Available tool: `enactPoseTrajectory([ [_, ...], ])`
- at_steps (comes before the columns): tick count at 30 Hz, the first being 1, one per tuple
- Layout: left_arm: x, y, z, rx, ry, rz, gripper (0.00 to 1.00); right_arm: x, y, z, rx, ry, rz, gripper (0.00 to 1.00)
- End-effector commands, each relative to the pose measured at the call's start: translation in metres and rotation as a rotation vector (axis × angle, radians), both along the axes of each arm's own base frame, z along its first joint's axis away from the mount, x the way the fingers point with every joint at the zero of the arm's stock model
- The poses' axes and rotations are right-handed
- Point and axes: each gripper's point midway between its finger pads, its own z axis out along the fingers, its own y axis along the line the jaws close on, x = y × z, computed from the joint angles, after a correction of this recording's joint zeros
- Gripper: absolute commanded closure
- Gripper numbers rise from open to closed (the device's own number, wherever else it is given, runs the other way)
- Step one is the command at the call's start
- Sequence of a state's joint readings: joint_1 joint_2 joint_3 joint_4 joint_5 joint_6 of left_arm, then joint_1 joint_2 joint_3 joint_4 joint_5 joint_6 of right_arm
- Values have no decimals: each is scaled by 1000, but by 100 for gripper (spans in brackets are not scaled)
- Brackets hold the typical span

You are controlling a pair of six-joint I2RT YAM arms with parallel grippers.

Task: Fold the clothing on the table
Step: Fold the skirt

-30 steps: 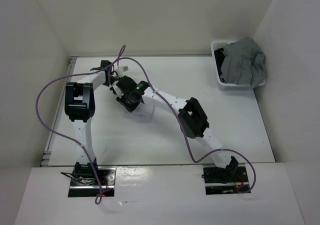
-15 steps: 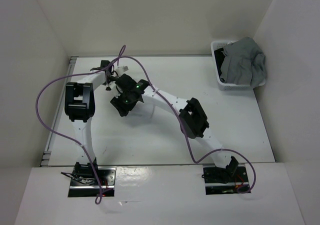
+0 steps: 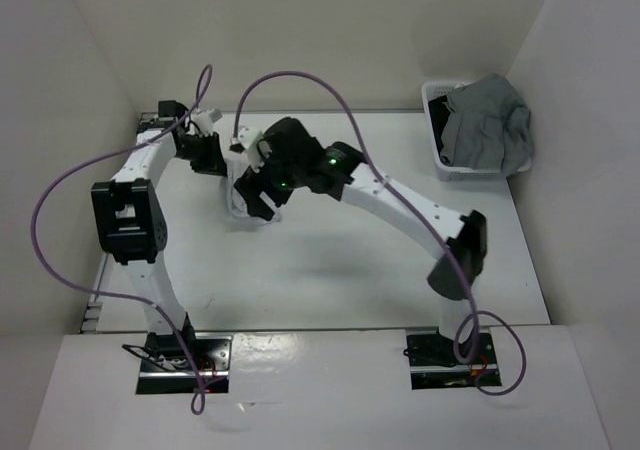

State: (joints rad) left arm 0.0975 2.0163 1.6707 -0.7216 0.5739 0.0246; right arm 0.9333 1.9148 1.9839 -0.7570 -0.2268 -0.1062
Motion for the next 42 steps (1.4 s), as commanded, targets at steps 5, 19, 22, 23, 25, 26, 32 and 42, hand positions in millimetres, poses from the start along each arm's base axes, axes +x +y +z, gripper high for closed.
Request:
enactPoseTrajectory([
  [5, -23, -13, 56, 92, -119, -48, 60, 57, -105, 33, 66, -156, -237, 13],
  [19, -37, -17, -12, 40, 39, -73, 23, 73, -183, 21, 74, -142, -375, 12],
  [22, -43, -10, -23, 82, 64, -64, 23, 69, -185, 14, 63, -130, -374, 12],
  [23, -45, -8, -27, 96, 75, -58, 24, 68, -183, 11, 67, -125, -366, 12],
  [25, -54, 8, -42, 164, 119, -24, 24, 67, -184, 13, 73, -132, -366, 12],
  [26, -57, 13, -44, 193, 131, -4, 24, 69, -188, 8, 66, -124, -375, 12],
  [32, -79, 50, -68, 399, 220, 83, 24, 76, -202, 1, 74, -96, -405, 11],
  [42, -76, 42, -23, 360, 134, 69, 24, 79, -239, -1, 107, -74, -459, 10],
])
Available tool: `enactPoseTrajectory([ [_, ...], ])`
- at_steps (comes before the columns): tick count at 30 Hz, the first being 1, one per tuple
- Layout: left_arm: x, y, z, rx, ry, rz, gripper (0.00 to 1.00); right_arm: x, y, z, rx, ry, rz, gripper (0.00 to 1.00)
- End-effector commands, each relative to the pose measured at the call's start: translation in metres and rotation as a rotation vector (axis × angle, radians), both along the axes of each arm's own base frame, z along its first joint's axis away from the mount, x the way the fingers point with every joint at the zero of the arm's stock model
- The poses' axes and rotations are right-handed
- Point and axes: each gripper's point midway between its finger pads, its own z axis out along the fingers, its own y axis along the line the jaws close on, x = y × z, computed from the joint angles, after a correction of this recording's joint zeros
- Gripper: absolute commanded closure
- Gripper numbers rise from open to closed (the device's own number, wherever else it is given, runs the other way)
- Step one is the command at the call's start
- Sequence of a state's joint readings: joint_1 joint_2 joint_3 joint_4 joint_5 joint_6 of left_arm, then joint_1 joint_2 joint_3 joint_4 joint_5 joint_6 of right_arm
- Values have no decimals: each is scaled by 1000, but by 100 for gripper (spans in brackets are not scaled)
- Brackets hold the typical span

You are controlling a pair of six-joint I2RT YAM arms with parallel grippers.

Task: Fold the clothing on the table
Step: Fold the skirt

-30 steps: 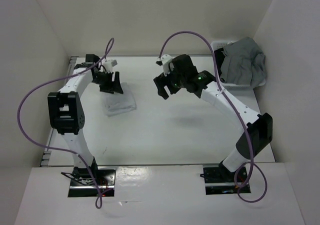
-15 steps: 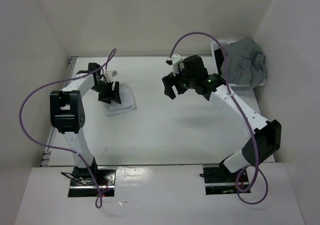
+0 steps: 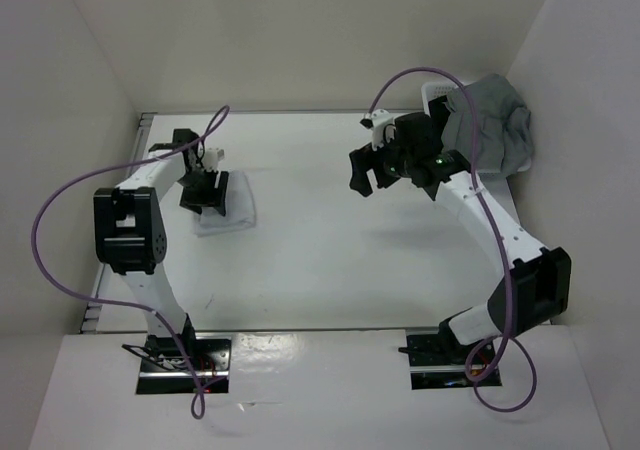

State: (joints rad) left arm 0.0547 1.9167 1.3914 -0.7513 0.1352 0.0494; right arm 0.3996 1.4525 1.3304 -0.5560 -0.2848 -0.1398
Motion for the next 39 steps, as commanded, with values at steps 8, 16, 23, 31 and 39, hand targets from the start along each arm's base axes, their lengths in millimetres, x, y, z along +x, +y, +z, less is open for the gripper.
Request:
enactPoseTrajectory([
  [8, 2, -18, 75, -103, -143, -66, 25, 2, -19, 38, 96, -115, -3, 8],
  [16, 26, -13, 79, -13, -234, -38, 24, 3, -15, 29, 95, -97, 18, 8],
  [23, 54, -11, 47, 93, -228, -24, 24, 3, -14, 26, 92, -92, 30, 8],
  [31, 57, -21, 3, 198, -143, -74, 24, 3, -12, 23, 96, -81, 39, 7],
  [39, 43, -58, -21, 150, -70, -174, 24, 0, -13, 26, 99, -91, 40, 1],
])
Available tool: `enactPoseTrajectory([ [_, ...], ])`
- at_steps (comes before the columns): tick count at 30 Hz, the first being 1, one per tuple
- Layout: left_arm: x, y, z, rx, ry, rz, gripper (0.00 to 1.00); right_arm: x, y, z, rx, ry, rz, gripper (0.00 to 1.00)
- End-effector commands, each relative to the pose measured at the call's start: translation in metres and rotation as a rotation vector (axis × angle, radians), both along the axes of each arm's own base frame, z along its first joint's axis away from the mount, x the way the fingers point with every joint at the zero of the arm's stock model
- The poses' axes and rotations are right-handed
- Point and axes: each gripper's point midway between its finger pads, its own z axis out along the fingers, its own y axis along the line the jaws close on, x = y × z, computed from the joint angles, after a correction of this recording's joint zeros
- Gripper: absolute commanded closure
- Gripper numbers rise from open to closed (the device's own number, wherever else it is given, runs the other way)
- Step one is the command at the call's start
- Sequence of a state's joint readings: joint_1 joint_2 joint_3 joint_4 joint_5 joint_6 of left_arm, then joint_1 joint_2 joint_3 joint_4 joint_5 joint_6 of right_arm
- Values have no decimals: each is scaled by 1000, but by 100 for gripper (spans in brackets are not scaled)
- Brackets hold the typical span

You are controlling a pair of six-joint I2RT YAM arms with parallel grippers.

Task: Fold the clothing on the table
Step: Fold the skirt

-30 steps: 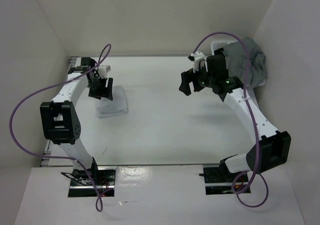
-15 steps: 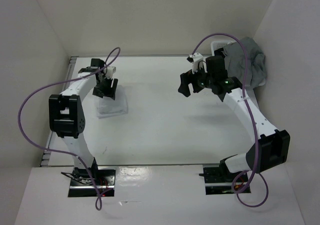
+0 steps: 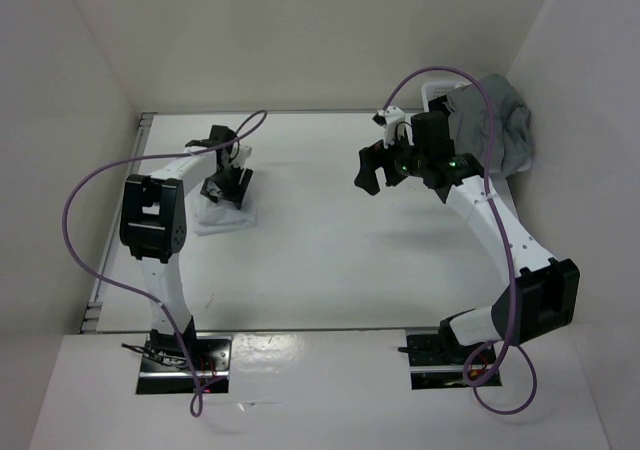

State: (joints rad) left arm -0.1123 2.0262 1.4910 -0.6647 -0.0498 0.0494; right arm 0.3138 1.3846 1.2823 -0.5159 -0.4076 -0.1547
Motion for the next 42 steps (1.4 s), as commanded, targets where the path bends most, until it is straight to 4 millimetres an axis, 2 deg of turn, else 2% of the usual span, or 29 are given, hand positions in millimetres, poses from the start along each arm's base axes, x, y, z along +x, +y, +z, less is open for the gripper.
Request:
enactPoseTrajectory([
  [1, -5, -29, -12, -18, 30, -83, 24, 2, 3, 10, 18, -53, 17, 1],
  [2, -8, -45, -12, -29, 32, -120, 24, 2, 3, 10, 18, -53, 17, 1],
  [4, -20, -62, -18, -47, 61, -162, 24, 1, 3, 14, 21, -63, 17, 1],
  [5, -25, -80, -18, -71, 67, -206, 24, 1, 3, 14, 21, -63, 17, 1],
  [7, -34, -98, -18, -91, 84, -236, 24, 1, 3, 19, 27, -81, 17, 1],
  [8, -43, -114, -18, -112, 102, -276, 24, 2, -1, 22, 29, -90, 7, 1],
  [11, -54, -138, -17, -147, 114, -347, 24, 2, -7, 22, 33, -88, -4, 1],
  [12, -50, -139, -15, -147, 102, -357, 24, 2, -9, 23, 39, -87, -3, 1],
  [17, -59, -177, -4, -223, 92, -465, 24, 5, -14, 21, 44, -86, -12, 1],
  [19, -58, -186, 0, -222, 77, -499, 24, 6, -16, 21, 48, -84, -15, 1],
  [21, -56, -197, 7, -228, 56, -521, 24, 7, -20, 21, 48, -85, -26, 1],
  [23, -54, -199, 22, -241, 28, -536, 25, 8, -22, 21, 52, -84, -27, 1],
  [26, -48, -202, 66, -260, -73, -546, 21, 11, -31, 20, 57, -83, -46, 1],
  [27, -45, -195, 78, -255, -98, -531, 18, 13, -35, 20, 56, -83, -57, 1],
  [28, -47, -195, 106, -276, -155, -540, 16, 12, -34, 23, 64, -87, -61, 1],
  [30, -46, -183, 133, -292, -205, -520, 13, 12, -38, 26, 66, -96, -70, 1],
  [31, -44, -172, 160, -301, -273, -500, 9, 12, -38, 26, 66, -96, -70, 1],
  [32, -46, -165, 172, -306, -295, -479, 7, 13, -43, 34, 69, -116, -82, 1],
  [33, -49, -155, 200, -315, -367, -466, 6, 11, -42, 43, 83, -130, -88, 1],
  [34, -47, -135, 208, -314, -392, -410, 5, 13, -52, 42, 90, -112, -123, 1],
  [35, -45, -123, 216, -322, -428, -367, 1, 14, -59, 52, 94, -137, -155, 1],
  [36, -45, -110, 239, -333, -513, -330, 1, 15, -66, 62, 102, -156, -187, 1],
  [37, -41, -77, 230, -303, -519, -229, 1, 19, -77, 62, 113, -143, -241, 1],
  [38, -41, -63, 230, -314, -531, -159, 1, 22, -90, 65, 96, -156, -314, 1],
  [39, -42, -48, 241, -317, -585, -113, 1, 23, -97, 67, 88, -165, -366, 1],
  [40, -39, -19, 239, -290, -604, -25, 1, 26, -114, 65, 88, -146, -459, 1],
  [41, -40, -7, 230, -297, -603, 36, 1, 28, -132, 64, 63, -156, -549, 1],
  [42, -43, 5, 235, -295, -629, 73, 1, 26, -142, 65, 63, -161, -592, 1],
])
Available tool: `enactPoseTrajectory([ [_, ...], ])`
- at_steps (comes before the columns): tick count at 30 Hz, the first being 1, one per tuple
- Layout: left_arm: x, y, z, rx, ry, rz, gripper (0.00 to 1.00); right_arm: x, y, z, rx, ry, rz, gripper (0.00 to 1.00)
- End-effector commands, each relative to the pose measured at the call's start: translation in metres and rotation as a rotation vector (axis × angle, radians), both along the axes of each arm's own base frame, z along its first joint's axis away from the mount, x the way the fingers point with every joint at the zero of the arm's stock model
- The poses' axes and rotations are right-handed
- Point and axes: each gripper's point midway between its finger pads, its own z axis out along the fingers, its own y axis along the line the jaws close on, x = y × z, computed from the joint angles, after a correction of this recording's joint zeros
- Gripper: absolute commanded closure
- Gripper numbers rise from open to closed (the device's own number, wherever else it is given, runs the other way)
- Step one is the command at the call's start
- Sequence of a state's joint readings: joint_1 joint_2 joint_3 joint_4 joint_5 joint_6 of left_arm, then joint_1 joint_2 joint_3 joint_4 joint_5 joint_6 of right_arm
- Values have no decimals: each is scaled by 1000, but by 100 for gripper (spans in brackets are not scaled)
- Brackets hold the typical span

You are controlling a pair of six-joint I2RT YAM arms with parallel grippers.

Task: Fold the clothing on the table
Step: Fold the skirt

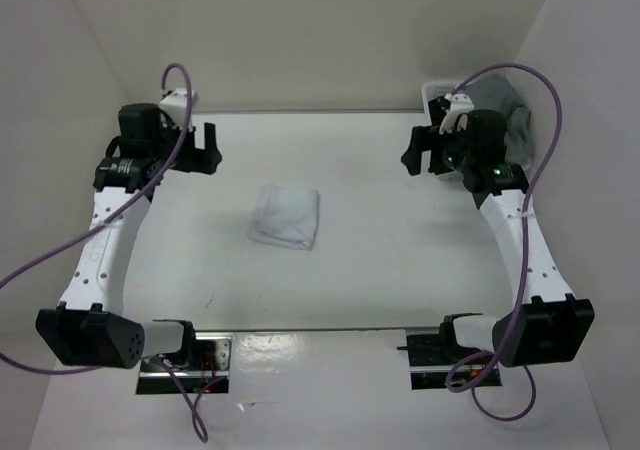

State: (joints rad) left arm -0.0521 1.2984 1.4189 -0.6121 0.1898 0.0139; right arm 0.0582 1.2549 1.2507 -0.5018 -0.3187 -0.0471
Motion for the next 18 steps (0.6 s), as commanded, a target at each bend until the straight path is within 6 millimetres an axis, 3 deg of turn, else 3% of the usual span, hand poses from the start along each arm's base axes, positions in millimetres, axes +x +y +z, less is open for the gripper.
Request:
enactPoseTrajectory([
  [1, -2, 32, -32, -72, 67, 147, 1, 6, -42, 20, 6, -62, -232, 1],
  [2, 0, 51, -34, -74, 62, 200, 1, 5, -57, 21, 11, -73, -285, 1],
  [6, -2, 86, -48, -97, 84, 309, 1, -5, -98, 25, -8, -123, -447, 1],
  [8, -4, 99, -65, -90, 125, 353, 1, -5, -116, 18, -23, -121, -509, 1],
  [12, -4, 129, -92, -87, 203, 433, 1, 5, -123, -4, -27, -56, -533, 1],
  [13, -4, 133, -96, -89, 212, 442, 1, 10, -121, -20, -27, -6, -520, 1],
  [15, -4, 135, -95, -96, 212, 443, 1, 15, -122, -37, -33, 40, -519, 1],
  [18, -4, 132, -95, -106, 211, 430, 1, 17, -127, -42, -54, 58, -534, 1],
])
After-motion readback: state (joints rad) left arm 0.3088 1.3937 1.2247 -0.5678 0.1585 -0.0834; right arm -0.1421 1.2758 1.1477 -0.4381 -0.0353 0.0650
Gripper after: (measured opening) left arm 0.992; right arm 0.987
